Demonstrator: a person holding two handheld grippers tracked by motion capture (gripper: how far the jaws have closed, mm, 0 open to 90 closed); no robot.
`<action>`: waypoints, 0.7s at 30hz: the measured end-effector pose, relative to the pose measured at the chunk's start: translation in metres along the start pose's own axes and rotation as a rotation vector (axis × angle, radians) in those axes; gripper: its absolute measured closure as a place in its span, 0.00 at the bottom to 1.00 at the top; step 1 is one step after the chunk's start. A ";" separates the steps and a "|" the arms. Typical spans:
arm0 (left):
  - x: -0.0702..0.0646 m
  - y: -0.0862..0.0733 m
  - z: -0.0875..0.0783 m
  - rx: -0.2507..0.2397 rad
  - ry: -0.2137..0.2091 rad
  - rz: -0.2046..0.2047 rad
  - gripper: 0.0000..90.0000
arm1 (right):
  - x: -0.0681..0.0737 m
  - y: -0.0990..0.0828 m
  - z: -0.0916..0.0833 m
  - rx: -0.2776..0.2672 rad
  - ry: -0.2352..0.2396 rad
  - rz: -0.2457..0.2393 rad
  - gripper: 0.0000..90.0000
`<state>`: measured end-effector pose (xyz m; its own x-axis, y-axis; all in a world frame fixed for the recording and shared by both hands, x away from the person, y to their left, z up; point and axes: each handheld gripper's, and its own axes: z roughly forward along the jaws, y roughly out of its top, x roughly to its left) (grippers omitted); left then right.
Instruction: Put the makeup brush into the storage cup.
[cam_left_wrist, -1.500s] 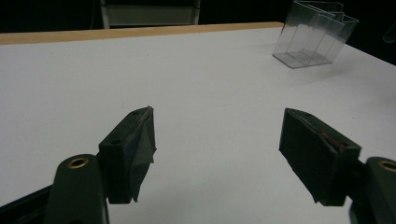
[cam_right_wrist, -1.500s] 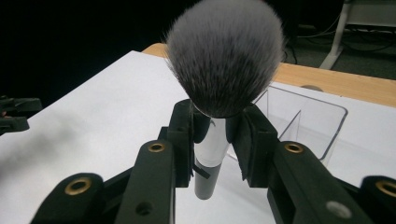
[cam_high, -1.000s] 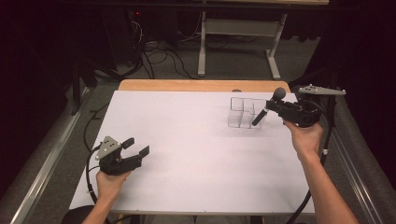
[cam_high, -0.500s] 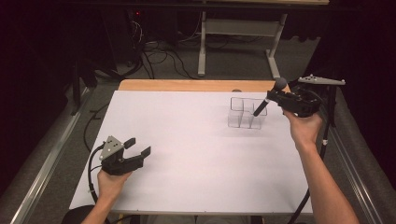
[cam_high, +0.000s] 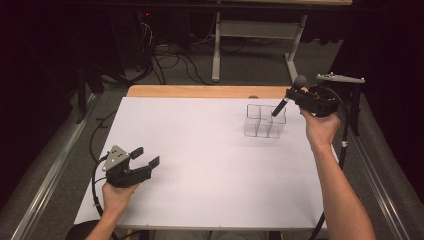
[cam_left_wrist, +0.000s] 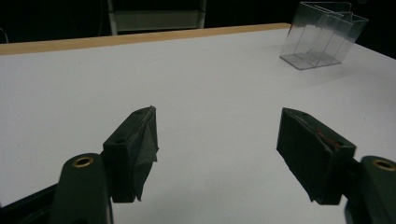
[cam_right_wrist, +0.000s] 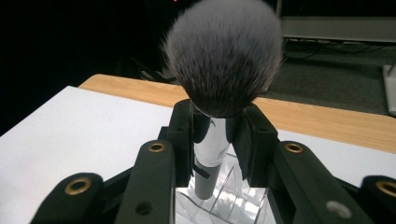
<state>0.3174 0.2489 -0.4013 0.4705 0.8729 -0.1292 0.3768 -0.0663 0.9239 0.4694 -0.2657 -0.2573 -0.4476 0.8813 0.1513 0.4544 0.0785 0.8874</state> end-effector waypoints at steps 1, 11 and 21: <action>0.000 0.000 0.001 0.004 0.001 0.000 0.32 | 0.000 0.000 0.000 -0.001 -0.009 -0.001 0.80; 0.002 -0.002 -0.005 0.000 0.008 -0.015 0.32 | 0.000 0.000 0.012 0.003 -0.030 0.013 0.80; 0.002 -0.003 -0.010 -0.011 0.011 -0.034 0.32 | 0.008 -0.005 0.040 0.039 -0.027 0.001 0.79</action>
<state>0.3092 0.2553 -0.4009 0.4486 0.8798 -0.1571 0.3842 -0.0311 0.9227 0.4945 -0.2408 -0.2775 -0.4268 0.8935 0.1399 0.4847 0.0954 0.8695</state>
